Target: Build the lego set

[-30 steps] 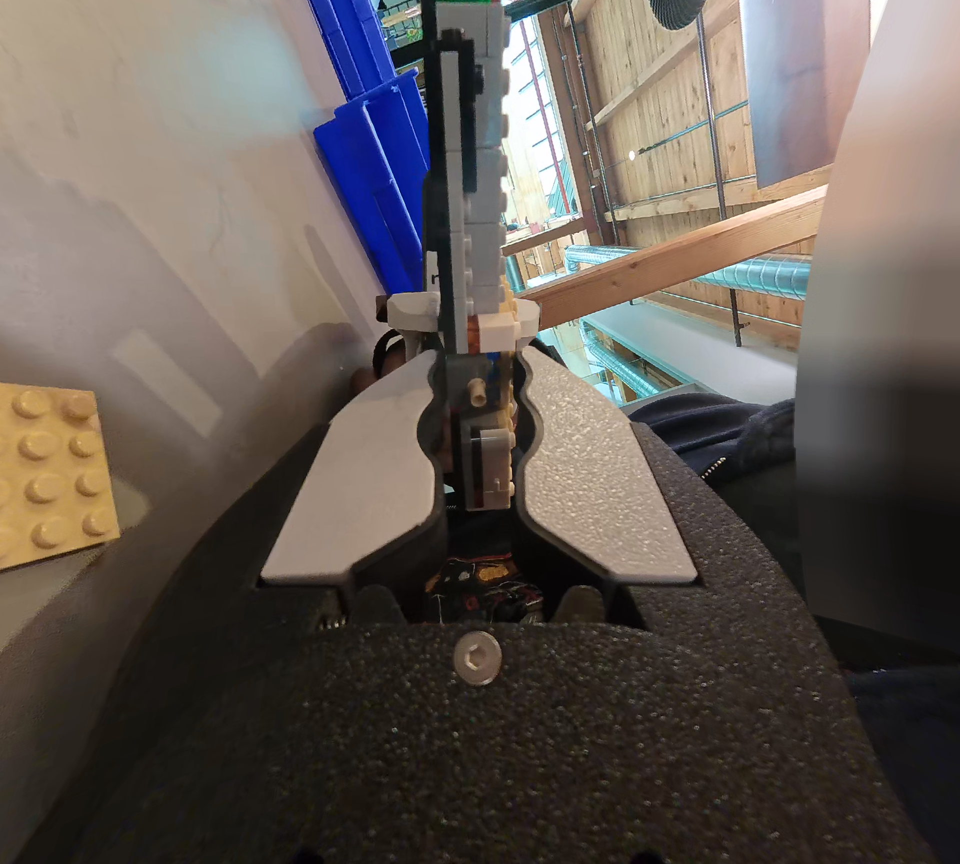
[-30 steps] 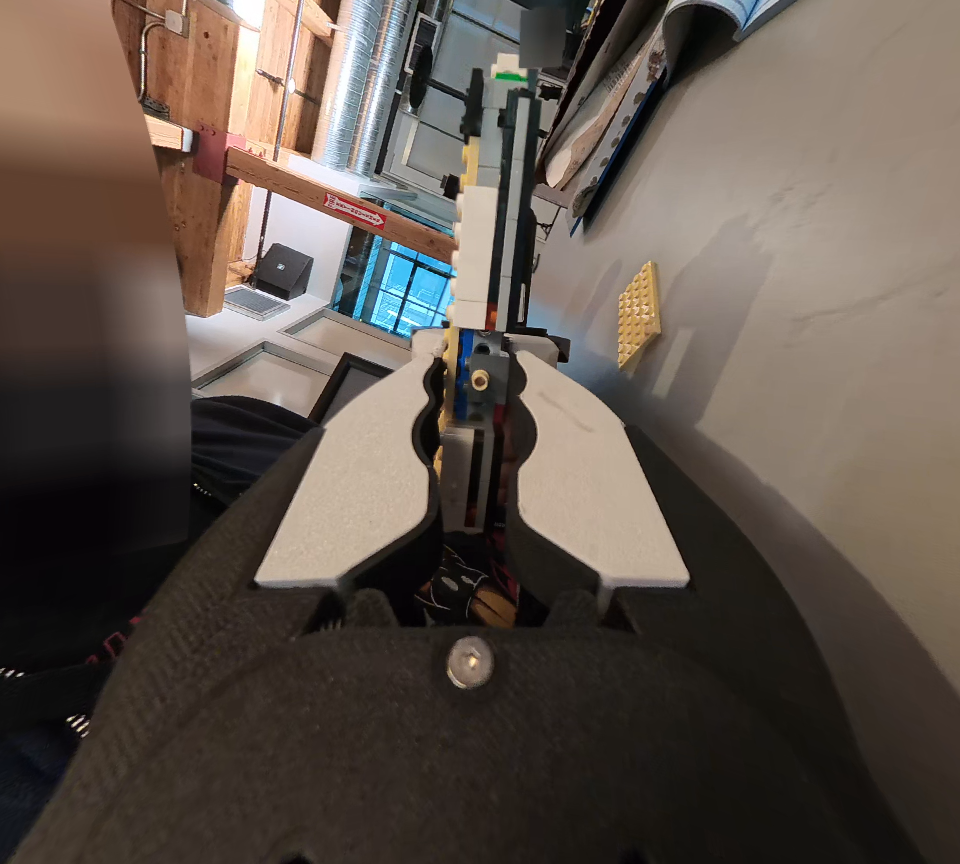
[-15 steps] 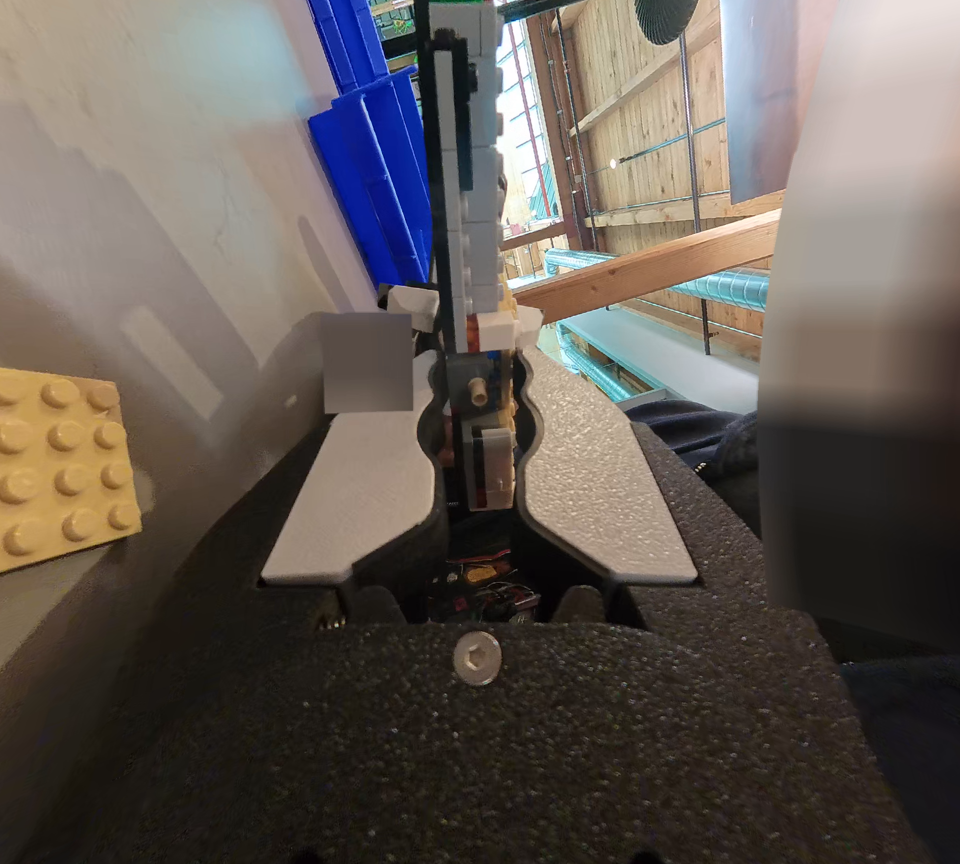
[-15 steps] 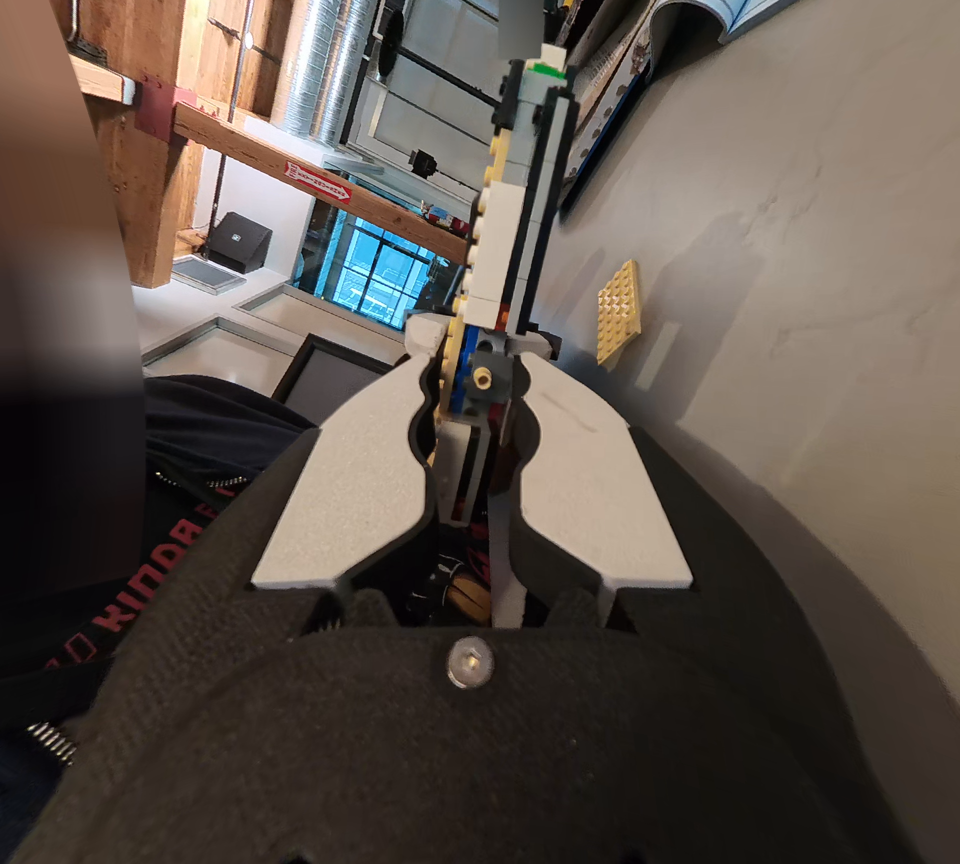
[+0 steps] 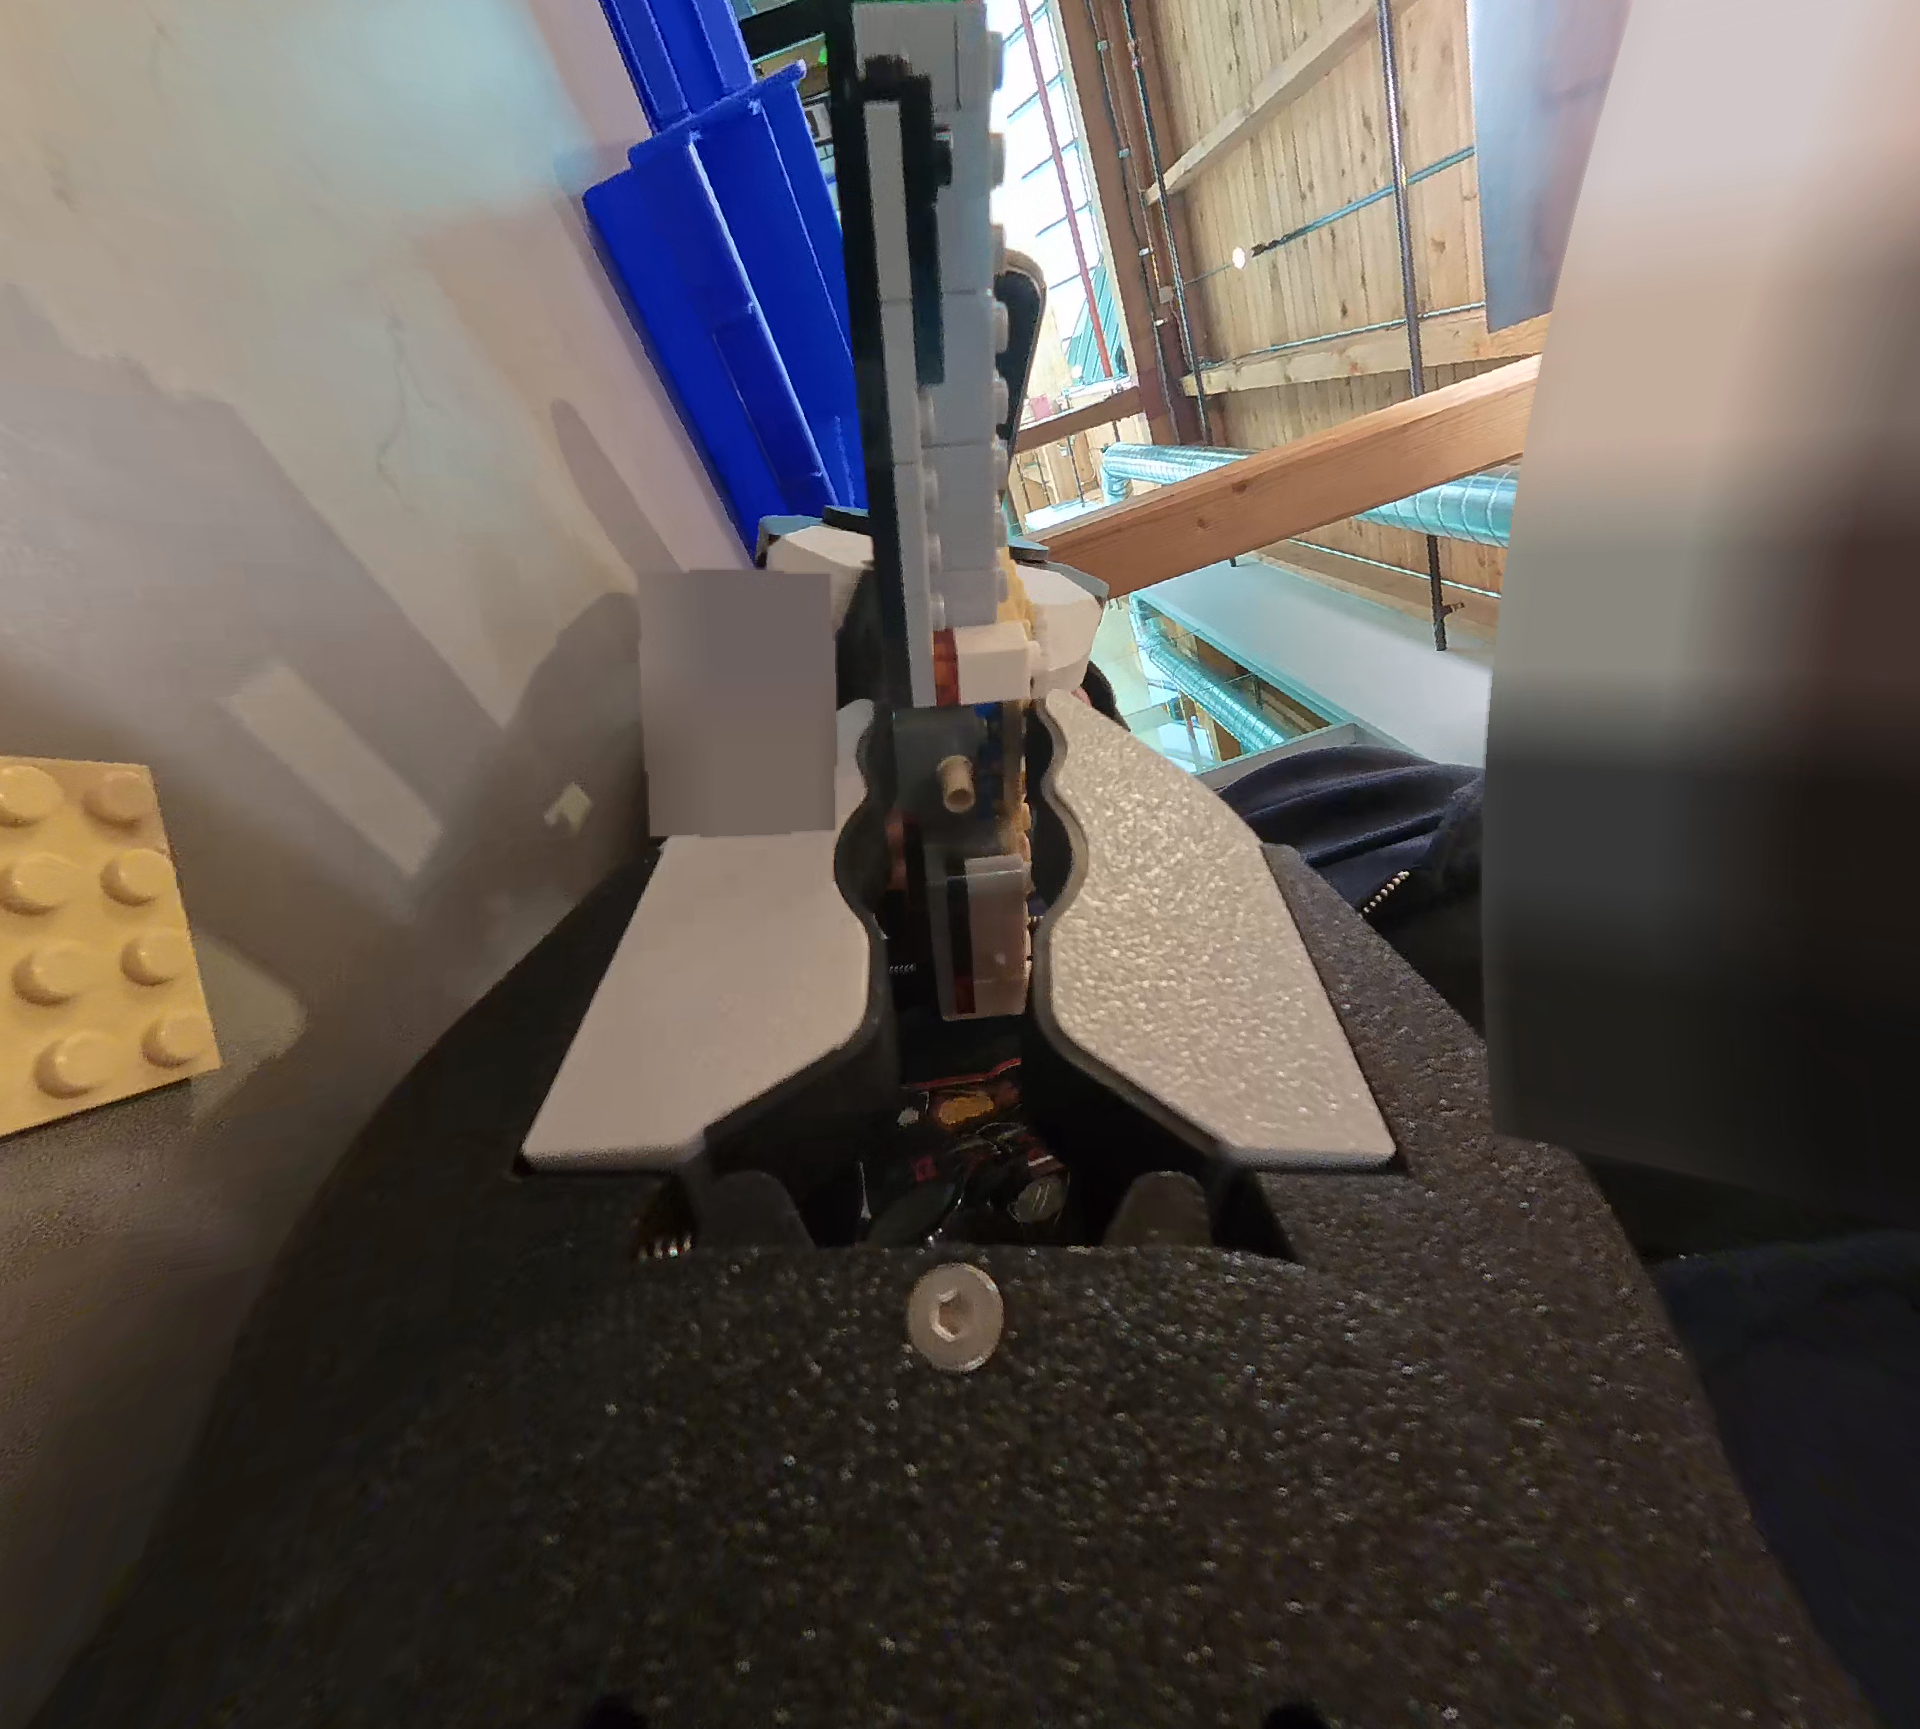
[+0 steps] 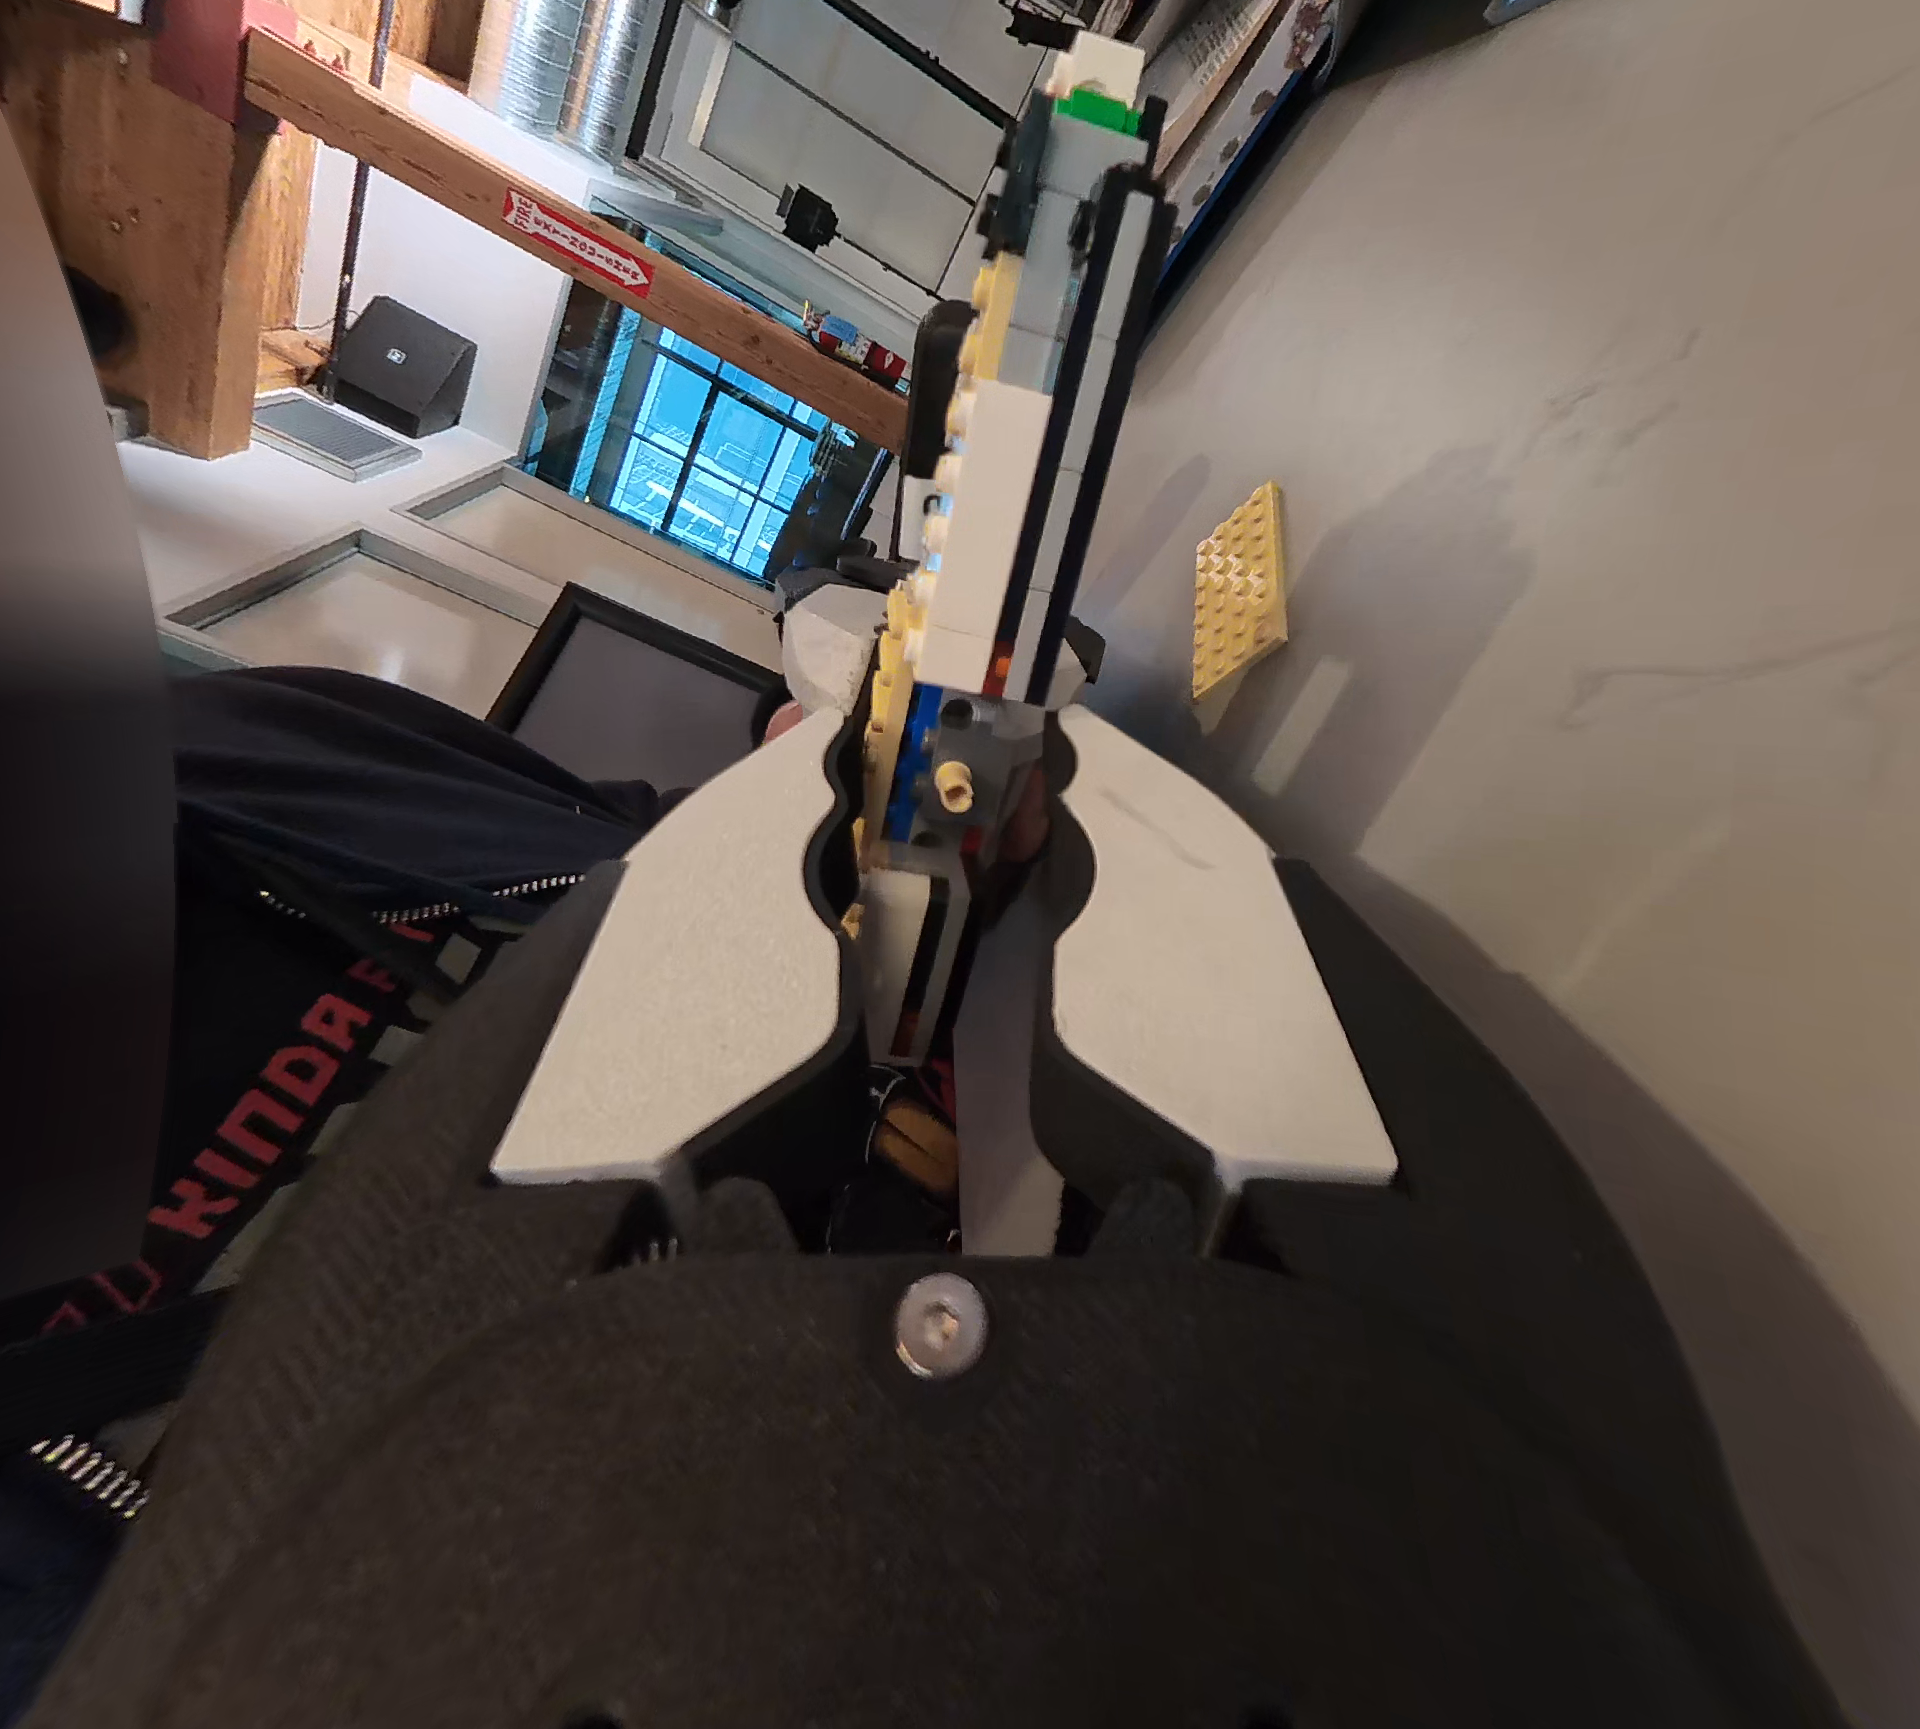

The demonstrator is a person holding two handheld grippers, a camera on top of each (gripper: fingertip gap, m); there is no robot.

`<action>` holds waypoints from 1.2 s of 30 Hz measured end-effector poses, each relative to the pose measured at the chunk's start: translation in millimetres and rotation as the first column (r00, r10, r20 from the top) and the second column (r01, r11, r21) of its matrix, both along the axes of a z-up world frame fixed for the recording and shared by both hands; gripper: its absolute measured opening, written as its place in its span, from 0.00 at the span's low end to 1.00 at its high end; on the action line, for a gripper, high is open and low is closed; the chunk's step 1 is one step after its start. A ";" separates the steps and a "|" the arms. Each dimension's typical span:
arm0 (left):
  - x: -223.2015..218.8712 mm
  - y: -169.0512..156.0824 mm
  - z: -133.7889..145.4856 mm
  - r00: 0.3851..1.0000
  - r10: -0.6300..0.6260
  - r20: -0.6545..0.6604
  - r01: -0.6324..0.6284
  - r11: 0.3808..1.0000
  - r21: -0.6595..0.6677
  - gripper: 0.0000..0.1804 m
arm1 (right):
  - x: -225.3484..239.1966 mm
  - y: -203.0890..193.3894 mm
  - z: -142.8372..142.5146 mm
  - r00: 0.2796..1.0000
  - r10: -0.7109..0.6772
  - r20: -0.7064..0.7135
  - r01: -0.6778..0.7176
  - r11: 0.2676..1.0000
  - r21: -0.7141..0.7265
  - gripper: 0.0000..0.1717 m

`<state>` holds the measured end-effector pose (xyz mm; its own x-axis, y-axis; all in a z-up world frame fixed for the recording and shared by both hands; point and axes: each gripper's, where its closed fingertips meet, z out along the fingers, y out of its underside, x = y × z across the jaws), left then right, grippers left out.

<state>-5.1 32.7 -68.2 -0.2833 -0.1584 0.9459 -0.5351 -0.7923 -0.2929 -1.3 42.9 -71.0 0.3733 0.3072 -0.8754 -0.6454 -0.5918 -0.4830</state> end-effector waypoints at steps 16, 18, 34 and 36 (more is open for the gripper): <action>-4.1 -6.1 1.8 0.999 -0.048 0.021 0.048 0.999 0.012 0.13 | -4.6 -7.1 3.5 0.998 0.018 0.063 -0.019 0.999 0.026 0.16; -3.5 -6.5 1.2 0.999 -0.051 0.017 0.051 0.999 0.013 0.13 | -4.1 -7.7 2.8 0.998 0.014 0.059 -0.016 1.000 0.026 0.15; -0.7 -8.0 -0.3 0.999 -0.052 -0.011 0.052 0.999 0.002 0.13 | -0.8 -9.3 1.2 1.000 0.004 0.012 -0.004 1.000 0.025 0.15; -0.6 -6.8 -0.8 0.999 -0.046 -0.012 0.046 0.999 -0.018 0.13 | -0.2 -7.6 0.8 1.000 -0.005 0.015 0.004 1.000 0.022 0.16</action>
